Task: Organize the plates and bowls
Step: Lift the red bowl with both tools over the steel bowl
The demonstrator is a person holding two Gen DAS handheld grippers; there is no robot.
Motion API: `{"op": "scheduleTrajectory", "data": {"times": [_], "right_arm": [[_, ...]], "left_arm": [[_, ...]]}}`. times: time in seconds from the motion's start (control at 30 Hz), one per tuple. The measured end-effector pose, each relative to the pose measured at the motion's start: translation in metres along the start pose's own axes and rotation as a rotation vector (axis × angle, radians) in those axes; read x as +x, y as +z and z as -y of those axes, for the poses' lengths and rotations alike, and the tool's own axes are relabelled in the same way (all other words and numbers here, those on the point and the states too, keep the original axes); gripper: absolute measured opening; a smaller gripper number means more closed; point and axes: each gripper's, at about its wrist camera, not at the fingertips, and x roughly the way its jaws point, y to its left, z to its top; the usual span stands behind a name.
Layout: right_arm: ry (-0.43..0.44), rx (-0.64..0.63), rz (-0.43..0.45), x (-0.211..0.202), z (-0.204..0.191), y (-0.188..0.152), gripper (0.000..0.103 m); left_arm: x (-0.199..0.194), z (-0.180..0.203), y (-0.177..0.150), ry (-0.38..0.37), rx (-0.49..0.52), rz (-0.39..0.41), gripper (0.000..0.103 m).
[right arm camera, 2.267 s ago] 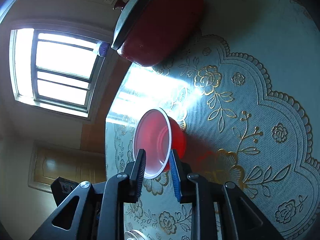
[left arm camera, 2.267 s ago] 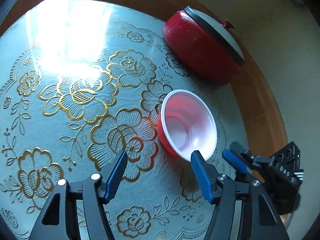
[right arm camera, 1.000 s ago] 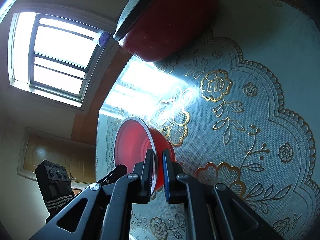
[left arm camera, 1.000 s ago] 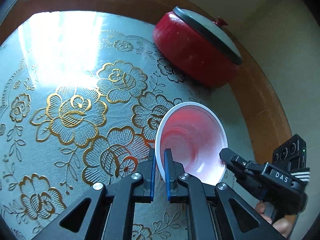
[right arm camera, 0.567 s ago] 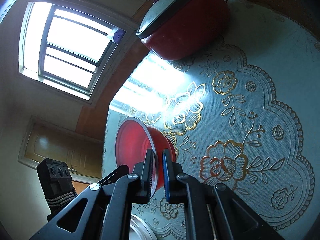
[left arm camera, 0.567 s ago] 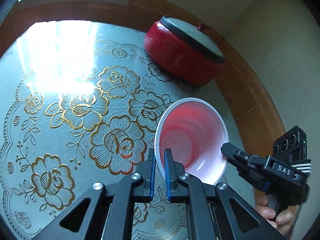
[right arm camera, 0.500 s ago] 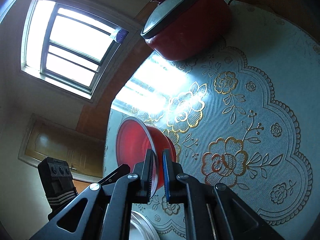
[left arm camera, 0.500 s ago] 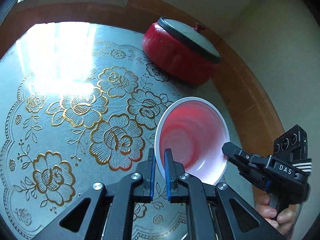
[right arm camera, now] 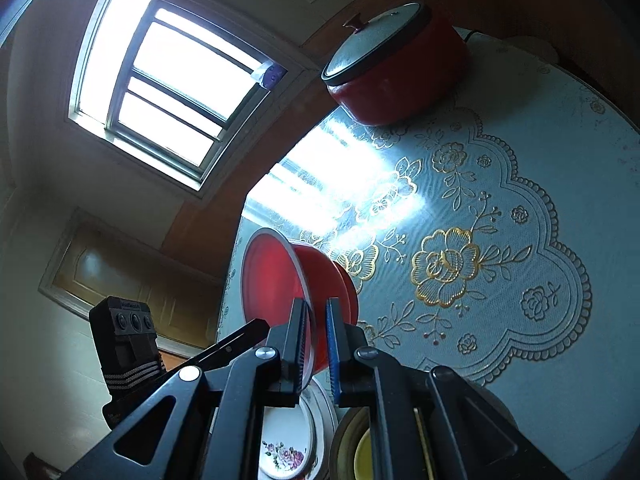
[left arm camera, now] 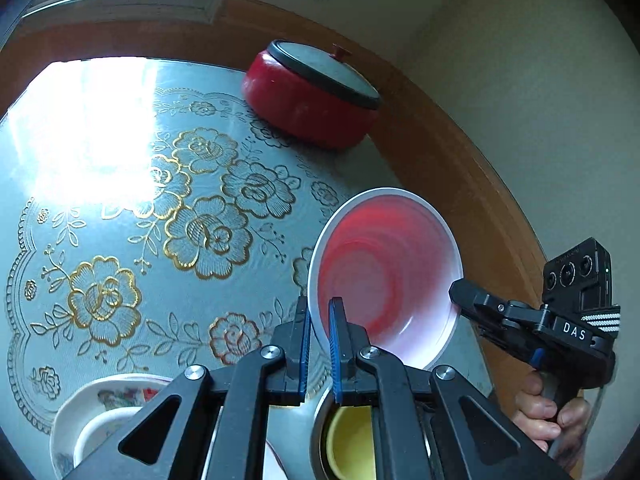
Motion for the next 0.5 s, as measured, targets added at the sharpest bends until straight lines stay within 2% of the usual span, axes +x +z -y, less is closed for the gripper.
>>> {"op": "scheduleTrajectory", "data": {"times": [0.27,0.5], "right_arm": [[-0.026,0.005,-0.001,-0.034,0.011,-0.052,0.009],[-0.045,0.066,0.000,-0.056,0.032,-0.091,0.009]], "left_arm": [[-0.008,0.020,-0.037,-0.048,0.103,-0.059,0.008],[0.001,0.031,-0.072,-0.093,0.153,-0.156,0.008]]}}
